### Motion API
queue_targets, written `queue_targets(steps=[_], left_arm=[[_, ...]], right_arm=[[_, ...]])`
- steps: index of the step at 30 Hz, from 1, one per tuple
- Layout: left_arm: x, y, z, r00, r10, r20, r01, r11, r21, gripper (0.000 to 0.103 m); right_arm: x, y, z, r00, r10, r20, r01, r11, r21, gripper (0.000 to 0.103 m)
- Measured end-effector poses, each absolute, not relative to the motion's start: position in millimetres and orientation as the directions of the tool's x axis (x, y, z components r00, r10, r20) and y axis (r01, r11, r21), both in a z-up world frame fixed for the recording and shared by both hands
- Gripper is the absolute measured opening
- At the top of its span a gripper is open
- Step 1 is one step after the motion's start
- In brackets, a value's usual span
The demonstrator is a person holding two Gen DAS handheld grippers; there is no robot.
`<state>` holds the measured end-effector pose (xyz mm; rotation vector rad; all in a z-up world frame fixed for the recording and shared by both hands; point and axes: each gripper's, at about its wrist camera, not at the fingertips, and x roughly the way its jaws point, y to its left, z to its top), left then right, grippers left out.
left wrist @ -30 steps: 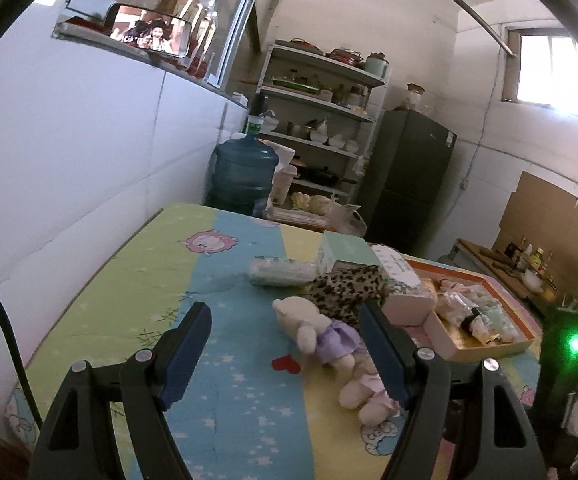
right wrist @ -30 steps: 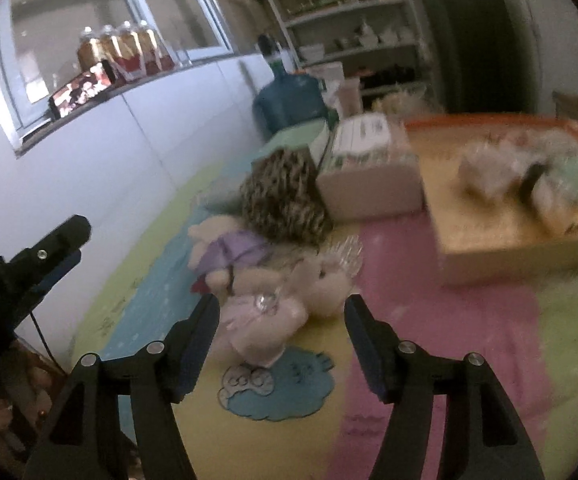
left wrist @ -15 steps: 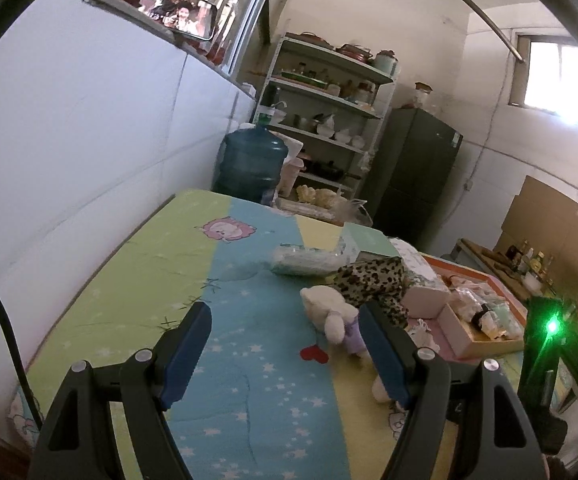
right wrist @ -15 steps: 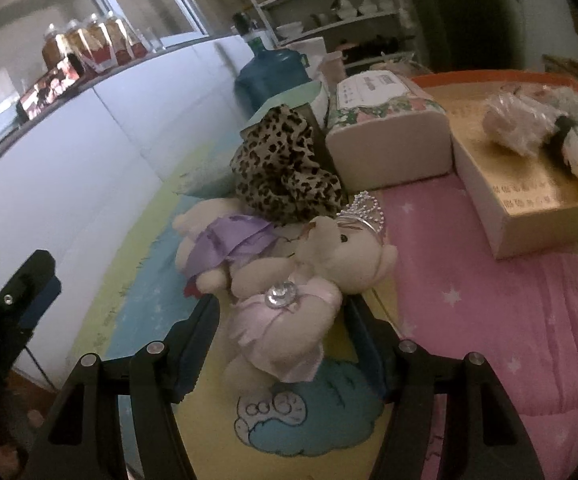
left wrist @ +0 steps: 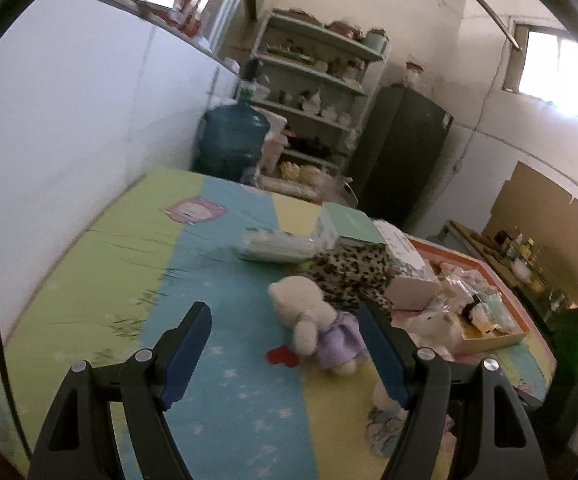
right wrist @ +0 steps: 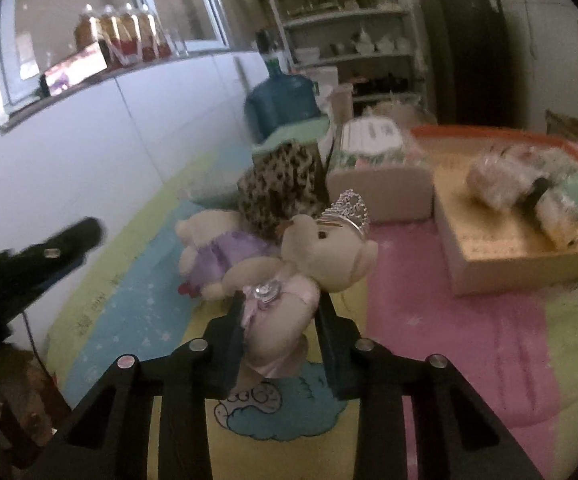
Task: Organize soft objects
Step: 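Grasp the crowned teddy bear with the right gripper, then grasp the white bear in a purple dress with the left gripper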
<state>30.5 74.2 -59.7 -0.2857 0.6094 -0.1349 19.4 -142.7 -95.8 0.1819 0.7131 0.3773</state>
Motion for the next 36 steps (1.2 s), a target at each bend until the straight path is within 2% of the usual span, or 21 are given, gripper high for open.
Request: queue_targets(steps=[8,18,19,22,25,36], left_arm=[[80.8,44.4,-86.4,0.716,-0.218,-0.663,0.006,0.952,-0.306,0.076],[103.7,19.0,-111.3,0.652,-0.210,-0.729,-0.017,0.957,-0.290,0.075],[102.3,17.1,-111.0,0.660,-0.192,-0.726,-0.023,0.961,-0.276,0.073],[100.6,14.8,-112.5,0.666,-0.182,-0.723,-0.029,0.963,-0.269,0.058],[98.0,18.1,-112.8,0.674,-0.197,-0.712,-0.028,0.956,-0.291,0.053],[64.8,12.3,-81.1,0.745,-0.175,-0.643,-0.003,0.964,-0.265,0.052]], right_arm=[[9.1,-167.4,-79.7,0.740,0.408,-0.534,-0.284,0.910,0.301,0.034],[11.9,-193.1,-76.8,0.753,0.420,-0.507,-0.278,0.901,0.334,0.034],[12.1,-196.0,-77.2,0.753,0.421,-0.505,-0.277,0.900,0.337,0.034],[13.2,-201.0,-78.4,0.753,0.421,-0.505,-0.274,0.899,0.341,0.034],[14.3,-205.3,-80.1,0.752,0.422,-0.506,-0.271,0.898,0.347,0.034],[14.4,-204.7,-79.4,0.757,0.425,-0.497,-0.272,0.896,0.352,0.034]])
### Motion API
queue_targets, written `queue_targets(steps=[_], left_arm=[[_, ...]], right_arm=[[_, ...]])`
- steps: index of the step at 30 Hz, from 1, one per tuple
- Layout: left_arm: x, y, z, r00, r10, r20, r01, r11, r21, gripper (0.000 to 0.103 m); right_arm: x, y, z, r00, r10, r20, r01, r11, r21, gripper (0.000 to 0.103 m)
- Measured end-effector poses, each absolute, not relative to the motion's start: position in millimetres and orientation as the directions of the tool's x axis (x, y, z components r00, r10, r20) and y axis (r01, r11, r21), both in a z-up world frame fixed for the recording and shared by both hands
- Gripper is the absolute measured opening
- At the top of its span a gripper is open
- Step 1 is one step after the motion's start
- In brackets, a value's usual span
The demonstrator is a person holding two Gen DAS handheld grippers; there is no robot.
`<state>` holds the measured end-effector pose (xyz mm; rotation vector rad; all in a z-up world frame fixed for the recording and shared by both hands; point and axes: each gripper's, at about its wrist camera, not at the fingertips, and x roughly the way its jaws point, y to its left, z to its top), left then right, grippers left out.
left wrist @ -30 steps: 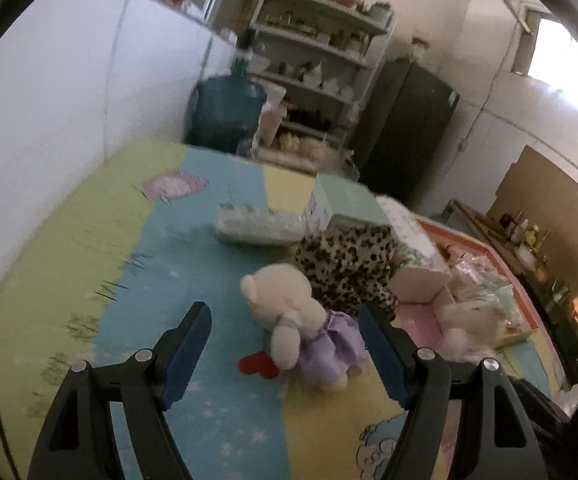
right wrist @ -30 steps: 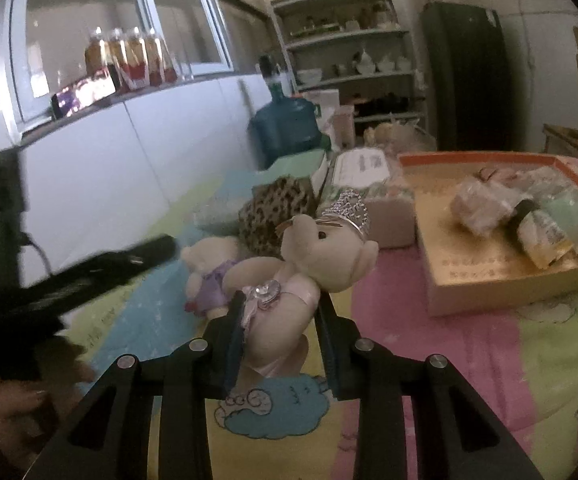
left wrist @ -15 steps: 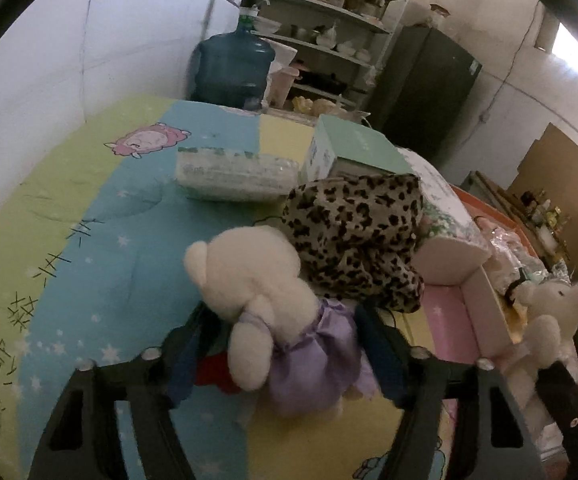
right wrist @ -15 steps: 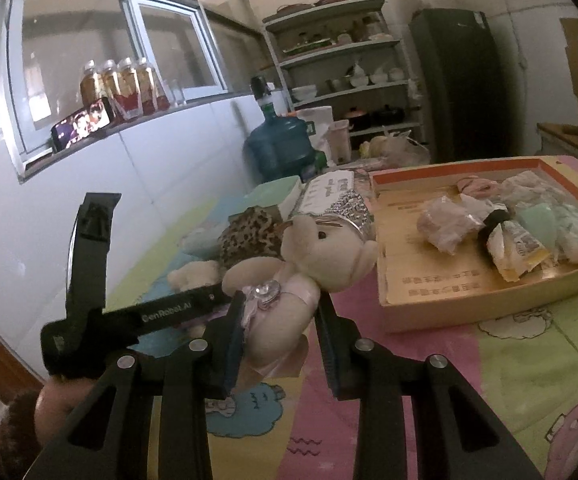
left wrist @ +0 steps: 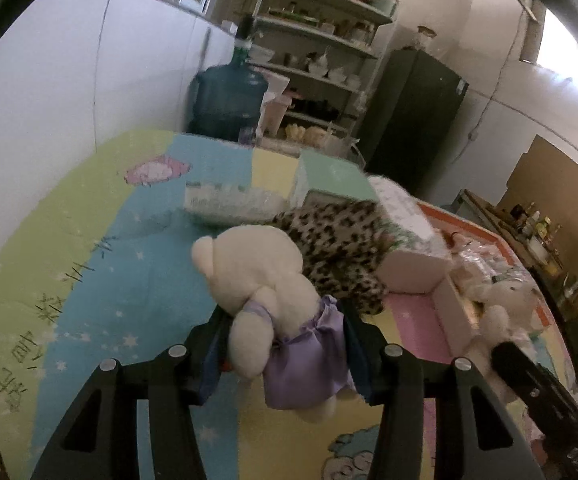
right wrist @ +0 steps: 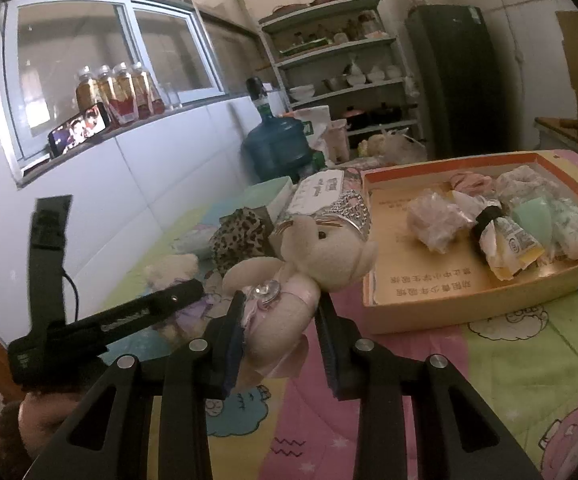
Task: Organize soft objects
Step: 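Grasp the white bear in a purple dress with the left gripper, then carry both bears over the cardboard box lid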
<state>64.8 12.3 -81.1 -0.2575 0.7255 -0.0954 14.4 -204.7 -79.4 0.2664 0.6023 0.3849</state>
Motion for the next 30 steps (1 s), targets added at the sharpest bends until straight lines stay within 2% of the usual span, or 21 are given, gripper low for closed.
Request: queue_targets(steps=[15,30], left_arm=[[37.3,-29.4,-32.6,0.813,-0.220,-0.539,0.109,0.967,-0.230,0.052],[45.4,-89.1,-11.1,0.814,-0.302,-0.497,0.229,0.952,-0.203,0.052]], right_arm=[[2.5,-229.2,-61.1,0.814,0.385,-0.434,-0.246,0.907,0.343,0.034],[-1.1,-283.5,-52.3,0.866,0.304,-0.396,-0.163,0.922,0.350,0.034]])
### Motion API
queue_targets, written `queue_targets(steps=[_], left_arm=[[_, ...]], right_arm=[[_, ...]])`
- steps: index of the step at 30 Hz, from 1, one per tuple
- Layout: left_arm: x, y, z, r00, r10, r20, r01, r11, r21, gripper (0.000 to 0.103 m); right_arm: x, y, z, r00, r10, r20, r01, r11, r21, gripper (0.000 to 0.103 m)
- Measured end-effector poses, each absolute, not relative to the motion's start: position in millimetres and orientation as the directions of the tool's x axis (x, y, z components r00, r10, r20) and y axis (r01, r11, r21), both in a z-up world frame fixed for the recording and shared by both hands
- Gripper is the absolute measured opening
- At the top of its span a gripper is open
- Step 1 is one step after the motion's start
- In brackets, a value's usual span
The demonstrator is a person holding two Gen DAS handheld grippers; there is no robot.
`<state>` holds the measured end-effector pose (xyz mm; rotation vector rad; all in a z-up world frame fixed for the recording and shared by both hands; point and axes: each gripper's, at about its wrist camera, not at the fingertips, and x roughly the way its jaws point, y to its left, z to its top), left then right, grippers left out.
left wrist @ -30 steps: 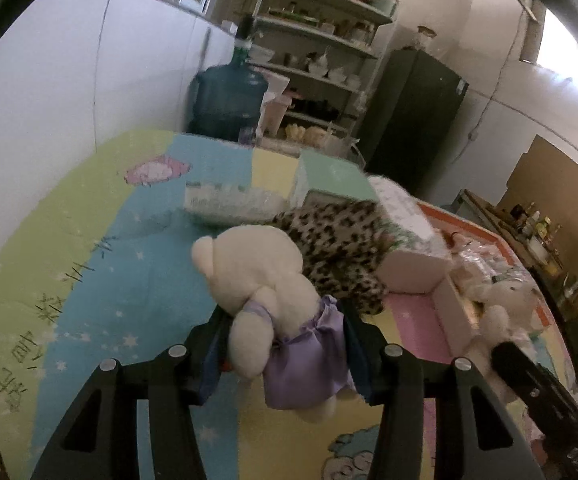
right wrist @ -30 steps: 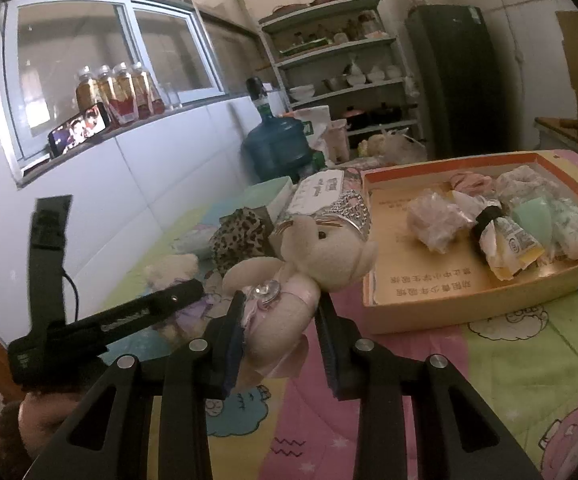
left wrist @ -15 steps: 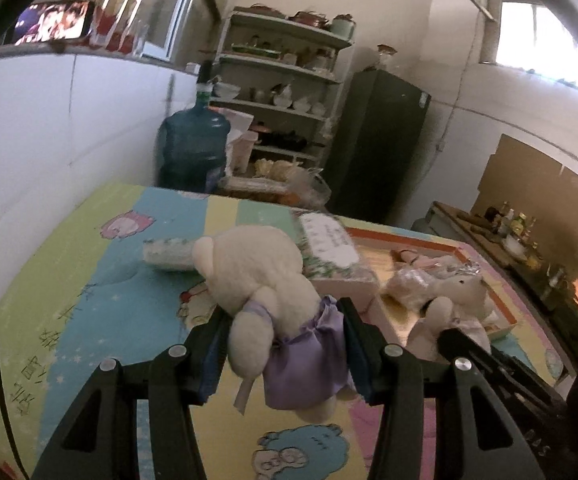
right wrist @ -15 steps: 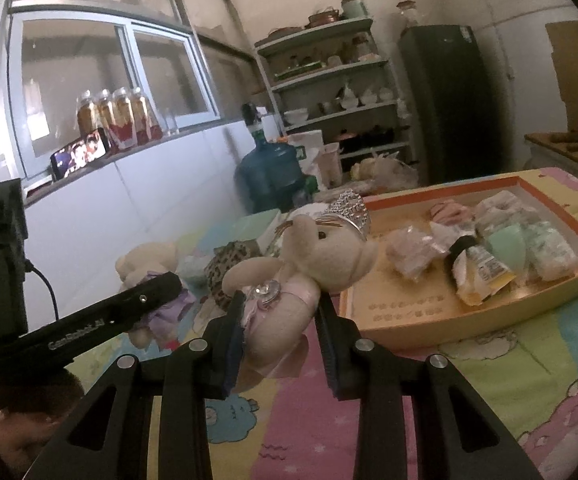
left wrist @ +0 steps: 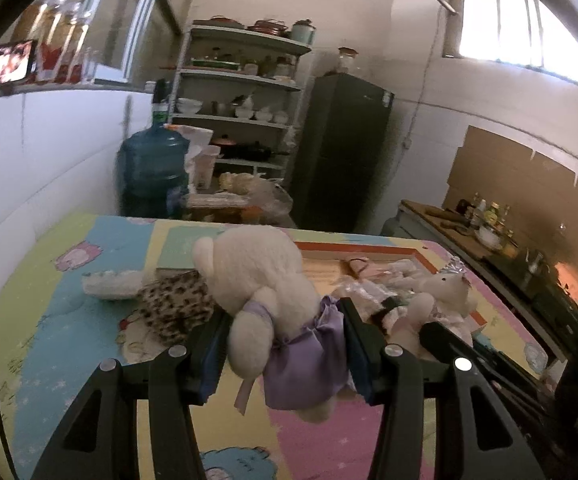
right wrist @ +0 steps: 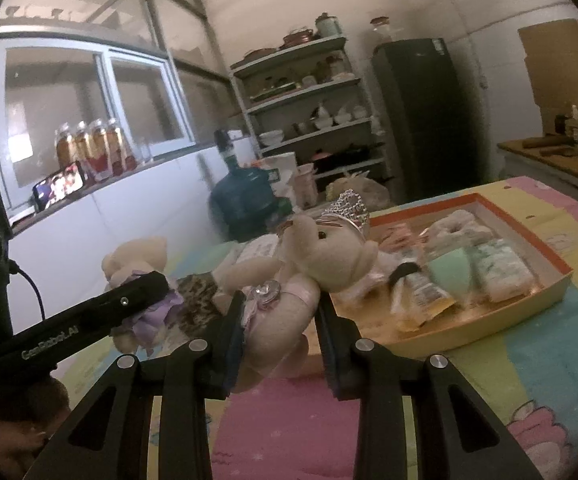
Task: Organize soft objects
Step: 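Carry both bears over the cardboard box lid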
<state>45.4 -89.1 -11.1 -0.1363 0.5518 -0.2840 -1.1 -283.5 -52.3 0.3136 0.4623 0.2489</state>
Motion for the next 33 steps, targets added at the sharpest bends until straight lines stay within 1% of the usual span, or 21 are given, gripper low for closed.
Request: queue_targets(steps=[12,25,33], left_arm=[[66.6,-144.3,-5.8,0.790,-0.353,-0.501,0.309,0.935,-0.171,0.052],[89.8,-204.9,-7.4,0.768,-0.379,-0.516,0.368,0.921,-0.129,0.052],[98.4,-232.1,-11.5,0.756,-0.399,-0.520,0.398,0.910,-0.120,0.052]], right_arm=[[2.5,-340.0,-46.6,0.900,0.229,-0.371,-0.097,0.935,0.342,0.034],[7.4,-397.4,-32.7,0.932,0.143,-0.334,-0.036,0.951,0.307,0.034],[10.4,-424.9,-32.3,0.935,0.106,-0.337,-0.001,0.954,0.300,0.034]])
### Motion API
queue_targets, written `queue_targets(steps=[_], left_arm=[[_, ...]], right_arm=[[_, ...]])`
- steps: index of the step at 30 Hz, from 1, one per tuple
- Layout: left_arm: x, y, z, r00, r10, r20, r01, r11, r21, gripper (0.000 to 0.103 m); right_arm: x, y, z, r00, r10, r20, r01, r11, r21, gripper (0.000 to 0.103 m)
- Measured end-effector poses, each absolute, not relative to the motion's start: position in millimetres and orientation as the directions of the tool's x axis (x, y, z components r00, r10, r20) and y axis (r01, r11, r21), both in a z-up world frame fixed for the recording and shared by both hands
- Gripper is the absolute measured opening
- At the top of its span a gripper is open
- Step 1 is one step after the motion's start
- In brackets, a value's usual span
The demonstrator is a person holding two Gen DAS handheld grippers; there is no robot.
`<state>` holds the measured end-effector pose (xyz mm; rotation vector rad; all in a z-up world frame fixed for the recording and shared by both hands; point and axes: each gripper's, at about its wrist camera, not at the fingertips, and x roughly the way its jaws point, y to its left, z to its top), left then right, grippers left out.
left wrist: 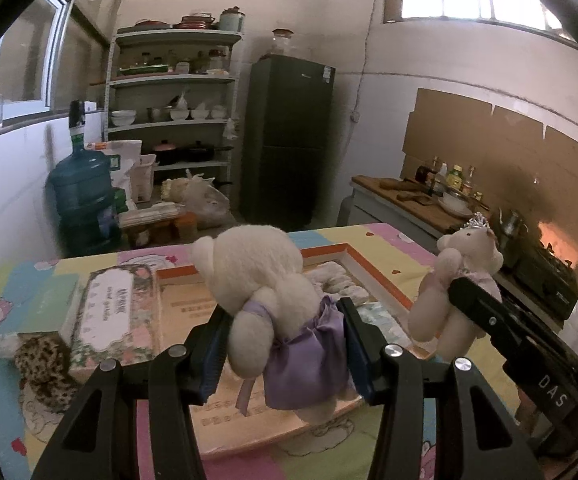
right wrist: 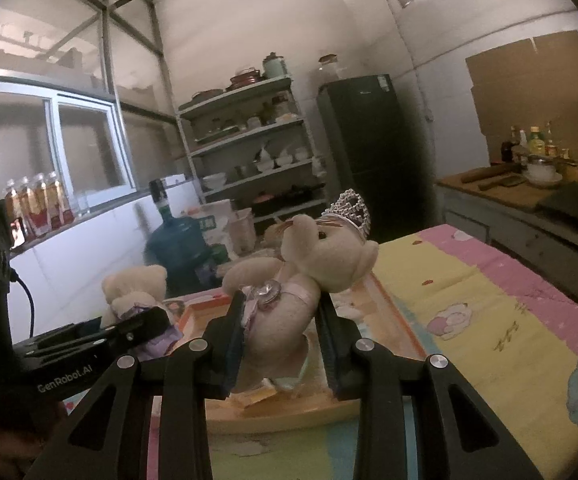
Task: Organize soft objects
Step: 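Carry both bears over the cardboard box lid, then lower both bears into the box lid and open both grippers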
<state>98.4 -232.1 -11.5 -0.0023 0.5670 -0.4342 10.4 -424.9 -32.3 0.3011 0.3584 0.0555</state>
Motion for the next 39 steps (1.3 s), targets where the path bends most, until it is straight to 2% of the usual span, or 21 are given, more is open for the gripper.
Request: queue_targets(steps=[14,22,30,39], left_arm=[[129.4,-262.6,-18.3,0.735,-0.402,-0.546,0.403,0.907,-0.126,0.052],[164.6,-277.2,-26.1,0.689,-0.414,-0.595,0.404,0.901,-0.159,0.052],[208.6,-282.1,-43.9,0.588,-0.453,-0.670,0.380,0.886,-0.266,0.052],[233.0,-291.3,-62.7,0.539,-0.443,-0.716,0.359,0.890,-0.281,0.052]], right_arm=[[32.1,-468.2,-41.9,0.923,0.067,-0.379,0.048,0.957,0.285,0.035],[76.3,-478.7,-53.6,0.876,0.161,-0.455,-0.020,0.954,0.300,0.035],[118.0,-475.3,-70.2,0.803,0.271,-0.531,-0.104,0.941,0.322,0.035],[143.4,-470.6,-83.7,0.755,0.318,-0.573,-0.132,0.931,0.342,0.035]])
